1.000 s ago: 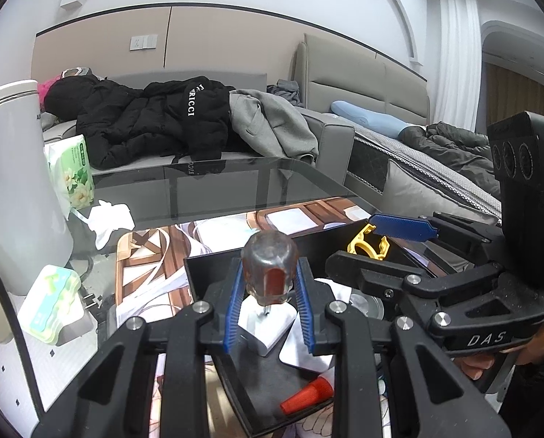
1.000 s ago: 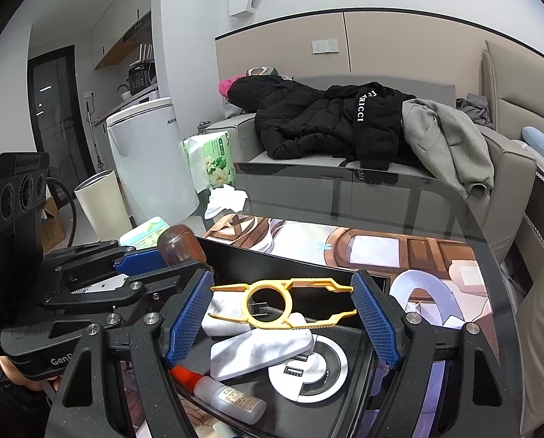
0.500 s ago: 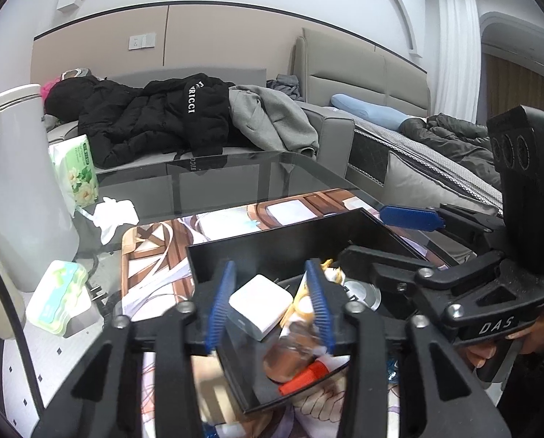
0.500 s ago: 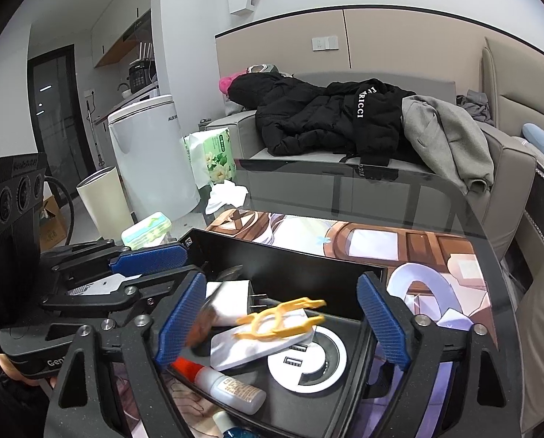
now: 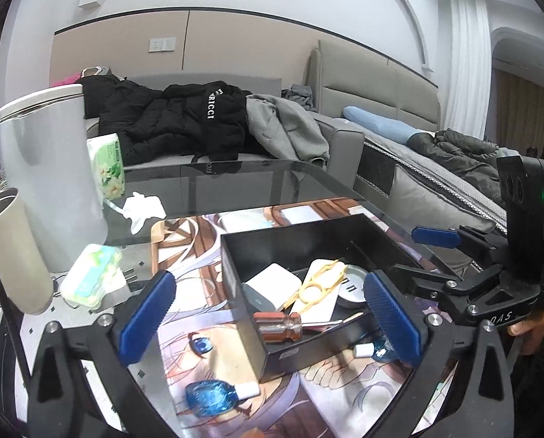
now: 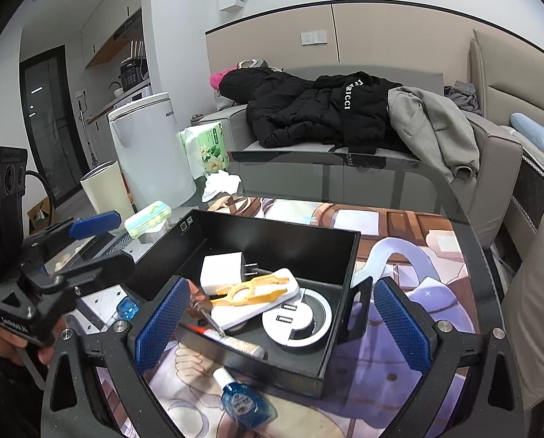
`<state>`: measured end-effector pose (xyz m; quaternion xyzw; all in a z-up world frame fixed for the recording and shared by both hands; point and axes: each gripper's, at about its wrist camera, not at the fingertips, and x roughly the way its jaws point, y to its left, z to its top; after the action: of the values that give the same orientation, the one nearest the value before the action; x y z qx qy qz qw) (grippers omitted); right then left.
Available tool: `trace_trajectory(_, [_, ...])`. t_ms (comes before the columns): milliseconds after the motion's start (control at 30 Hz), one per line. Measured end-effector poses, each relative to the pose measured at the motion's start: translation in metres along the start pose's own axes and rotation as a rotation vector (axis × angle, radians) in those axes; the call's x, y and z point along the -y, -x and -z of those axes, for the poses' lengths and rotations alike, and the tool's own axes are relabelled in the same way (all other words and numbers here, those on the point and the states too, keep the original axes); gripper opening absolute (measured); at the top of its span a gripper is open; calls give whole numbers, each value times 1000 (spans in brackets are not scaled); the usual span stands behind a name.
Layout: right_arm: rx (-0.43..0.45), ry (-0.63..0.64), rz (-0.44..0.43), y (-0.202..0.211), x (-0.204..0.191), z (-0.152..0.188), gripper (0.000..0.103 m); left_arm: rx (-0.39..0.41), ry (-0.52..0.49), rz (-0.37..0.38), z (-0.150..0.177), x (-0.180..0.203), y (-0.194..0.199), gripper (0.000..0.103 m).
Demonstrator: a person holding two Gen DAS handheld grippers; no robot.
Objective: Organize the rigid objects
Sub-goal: 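Lift both open tools up out of the black box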
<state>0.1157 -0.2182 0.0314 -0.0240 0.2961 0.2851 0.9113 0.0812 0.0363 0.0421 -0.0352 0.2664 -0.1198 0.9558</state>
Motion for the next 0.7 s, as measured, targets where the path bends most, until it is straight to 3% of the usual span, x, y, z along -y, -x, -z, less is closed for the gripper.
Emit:
trace_trajectory(400, [-89,-27,50,5,1,22,102,-37,28,-89,18,-24,24,103])
trace_trajectory(700, [-93,-56,68,20,5,28,102,-29,95,-126,23,-45,41,103])
